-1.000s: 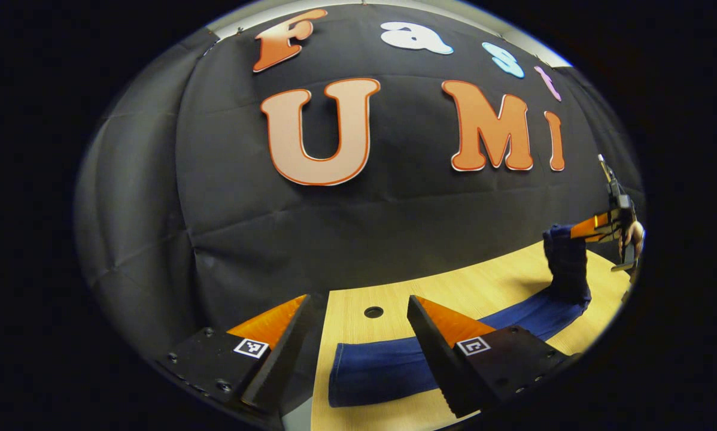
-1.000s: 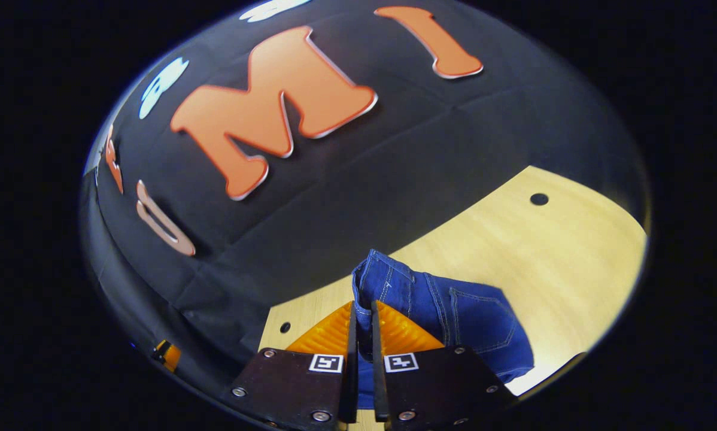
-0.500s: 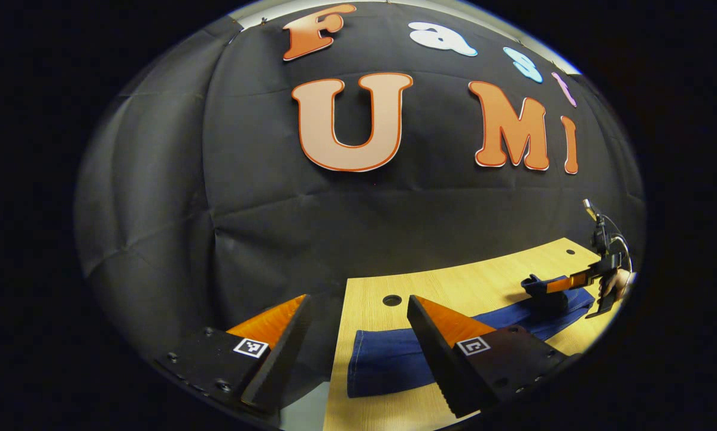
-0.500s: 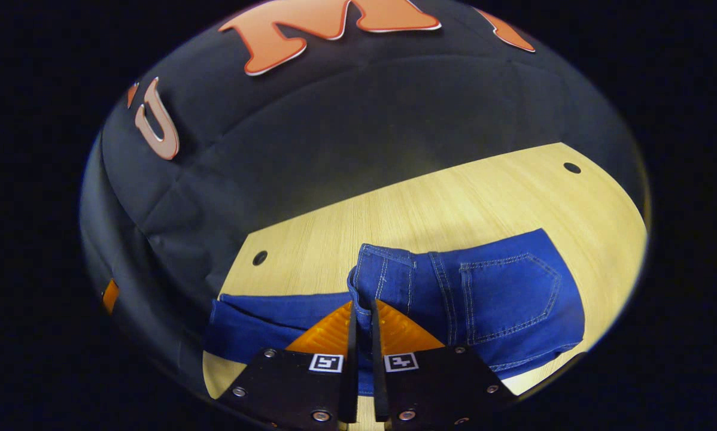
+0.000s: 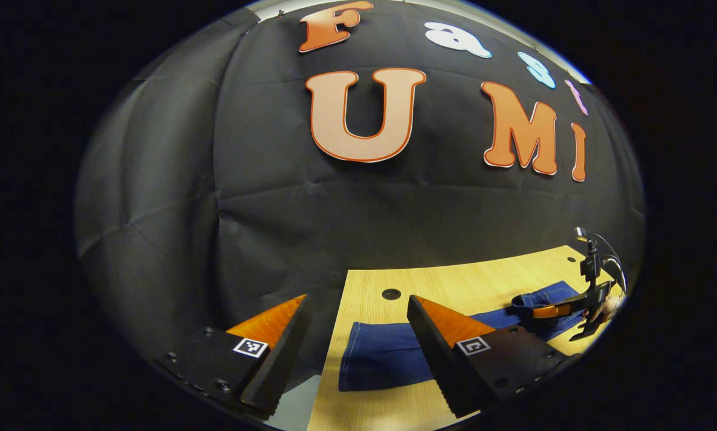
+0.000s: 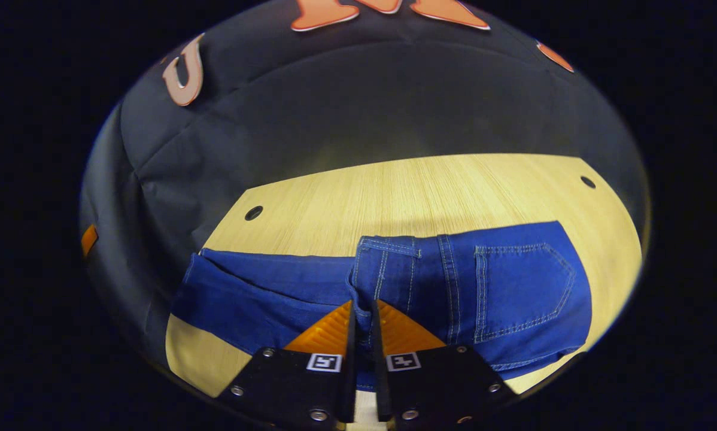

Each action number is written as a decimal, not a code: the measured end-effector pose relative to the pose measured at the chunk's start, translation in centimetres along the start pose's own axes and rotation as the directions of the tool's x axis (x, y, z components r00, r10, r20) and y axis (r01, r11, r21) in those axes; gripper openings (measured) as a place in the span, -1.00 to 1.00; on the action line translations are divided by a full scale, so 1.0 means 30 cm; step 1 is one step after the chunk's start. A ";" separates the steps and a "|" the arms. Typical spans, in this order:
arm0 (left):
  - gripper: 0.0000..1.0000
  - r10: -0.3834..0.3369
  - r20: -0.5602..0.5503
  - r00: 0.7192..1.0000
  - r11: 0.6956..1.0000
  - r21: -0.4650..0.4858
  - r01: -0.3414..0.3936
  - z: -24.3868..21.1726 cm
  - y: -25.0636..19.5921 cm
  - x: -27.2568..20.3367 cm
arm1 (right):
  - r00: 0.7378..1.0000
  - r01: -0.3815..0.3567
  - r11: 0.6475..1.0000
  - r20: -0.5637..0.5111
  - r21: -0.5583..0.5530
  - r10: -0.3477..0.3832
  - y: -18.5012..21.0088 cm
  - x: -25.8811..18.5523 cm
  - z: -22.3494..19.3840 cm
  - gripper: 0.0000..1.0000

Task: Grasp the waist and the cuffs of the jeans and fold them to make the two legs overlap; first hold the waist and fold one-third of the jeans toward the cuffs, then hold the cuffs and fold the remaining one-third in the same direction to finish folding.

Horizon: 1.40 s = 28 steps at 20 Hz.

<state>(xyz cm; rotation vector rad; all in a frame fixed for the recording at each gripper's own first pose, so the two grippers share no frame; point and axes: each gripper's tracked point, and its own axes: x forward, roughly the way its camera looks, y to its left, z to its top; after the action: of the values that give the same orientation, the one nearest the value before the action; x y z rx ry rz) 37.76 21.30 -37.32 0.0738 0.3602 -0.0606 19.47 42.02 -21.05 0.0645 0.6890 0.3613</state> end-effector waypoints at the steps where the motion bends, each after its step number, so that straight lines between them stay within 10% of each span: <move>1: 0.96 0.005 0.008 1.000 1.000 0.004 -0.005 0.011 -0.003 -0.006 | 1.000 -0.023 1.000 -0.002 -0.004 0.023 0.021 -0.020 0.004 -0.77; 4: 0.96 0.002 0.015 1.000 1.000 -0.007 -0.002 0.017 -0.018 -0.016 | 0.998 0.003 0.998 0.070 -0.060 0.001 -0.007 -0.086 0.069 0.97; 11: 1.00 -0.039 -0.132 0.990 0.950 -0.313 -0.005 -0.170 0.005 -0.016 | 0.986 -0.021 0.996 0.164 -0.086 0.035 -0.061 -0.287 0.242 0.95; 16: 0.95 -0.121 -0.191 0.974 0.716 -0.696 -0.048 -0.313 0.064 -0.023 | 0.981 -0.052 0.994 0.182 -0.096 0.069 -0.100 -0.364 0.296 0.95; 21: 0.96 -0.198 -0.300 0.933 0.611 -0.782 -0.122 -0.550 0.069 0.037 | 0.989 -0.066 0.994 0.127 -0.090 0.077 -0.137 -0.359 0.245 0.95; 28: 0.96 -0.211 -0.403 0.890 0.551 -0.801 -0.232 -0.730 0.055 0.124 | 0.994 -0.057 0.997 0.086 -0.059 0.062 -0.178 -0.315 0.221 0.96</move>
<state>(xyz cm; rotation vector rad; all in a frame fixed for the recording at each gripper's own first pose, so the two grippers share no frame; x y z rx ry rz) 33.69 24.57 -58.97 -0.9108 0.8466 0.1582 18.57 34.15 -11.11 0.0473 0.5911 0.4322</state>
